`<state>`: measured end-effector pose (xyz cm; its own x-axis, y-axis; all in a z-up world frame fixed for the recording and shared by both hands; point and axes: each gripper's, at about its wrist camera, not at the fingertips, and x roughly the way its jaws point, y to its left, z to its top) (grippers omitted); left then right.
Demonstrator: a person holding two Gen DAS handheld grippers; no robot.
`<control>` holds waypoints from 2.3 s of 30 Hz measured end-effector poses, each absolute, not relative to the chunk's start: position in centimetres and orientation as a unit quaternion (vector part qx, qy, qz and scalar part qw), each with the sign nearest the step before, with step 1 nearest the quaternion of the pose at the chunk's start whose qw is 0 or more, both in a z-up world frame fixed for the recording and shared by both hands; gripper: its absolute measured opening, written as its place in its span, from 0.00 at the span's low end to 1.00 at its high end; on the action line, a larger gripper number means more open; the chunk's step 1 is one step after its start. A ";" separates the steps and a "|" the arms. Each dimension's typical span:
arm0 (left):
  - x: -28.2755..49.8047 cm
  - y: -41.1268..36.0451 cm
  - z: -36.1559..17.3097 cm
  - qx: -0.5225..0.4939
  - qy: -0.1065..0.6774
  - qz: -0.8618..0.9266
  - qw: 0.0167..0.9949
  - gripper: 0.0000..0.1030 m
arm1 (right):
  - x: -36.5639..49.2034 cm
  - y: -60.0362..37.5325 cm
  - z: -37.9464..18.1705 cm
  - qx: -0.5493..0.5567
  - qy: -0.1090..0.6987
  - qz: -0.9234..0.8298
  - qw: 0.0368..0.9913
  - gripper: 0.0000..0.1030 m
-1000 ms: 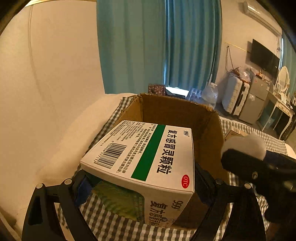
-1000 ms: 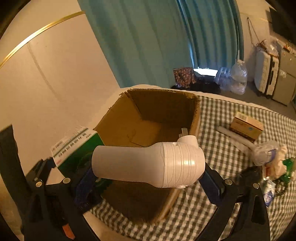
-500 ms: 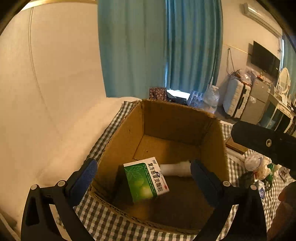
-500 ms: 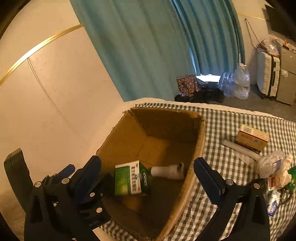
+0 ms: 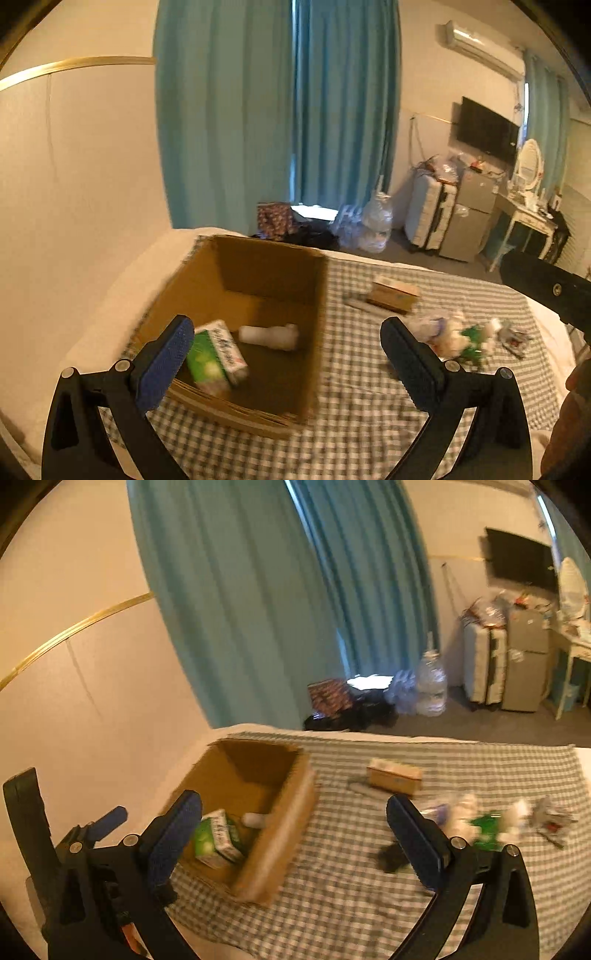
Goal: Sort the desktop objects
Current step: 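Move both grippers back over the scattered items on the cloth, then grasp the black phone with the left gripper while the right grasps the white bear toy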
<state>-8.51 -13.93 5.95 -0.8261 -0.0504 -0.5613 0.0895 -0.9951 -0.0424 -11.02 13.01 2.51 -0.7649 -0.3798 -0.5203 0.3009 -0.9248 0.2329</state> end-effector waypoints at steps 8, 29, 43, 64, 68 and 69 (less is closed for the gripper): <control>-7.8 -7.5 5.1 0.298 0.038 -0.954 0.009 1.00 | -8.2 22.2 0.8 0.294 -0.045 -0.950 0.094 0.98; -11.8 2.2 -4.6 0.360 0.000 -0.932 -0.037 1.00 | -11.2 30.4 -9.8 0.336 -0.057 -0.940 0.023 0.98; -18.1 5.2 -11.6 0.391 -0.021 -0.918 -0.053 1.00 | -19.6 35.7 -17.3 0.391 -0.078 -0.916 -0.042 0.98; -24.0 5.6 -18.3 0.447 0.010 -0.893 -0.052 1.00 | -25.8 35.7 -23.1 0.454 -0.057 -0.889 -0.004 0.80; -23.7 5.4 -18.1 0.439 0.000 -0.896 -0.071 0.90 | -26.0 35.6 -23.4 0.464 -0.061 -0.884 0.011 0.64; -23.6 5.4 -18.0 0.438 -0.003 -0.896 -0.072 0.86 | -25.9 35.6 -23.5 0.464 -0.060 -0.884 0.012 0.64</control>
<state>-23.62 5.44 -18.04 -0.6060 0.1275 -0.7852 -0.1323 -0.9895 -0.0585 -25.90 35.56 -23.51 -0.5697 -0.0768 -0.8182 -0.0347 -0.9925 0.1174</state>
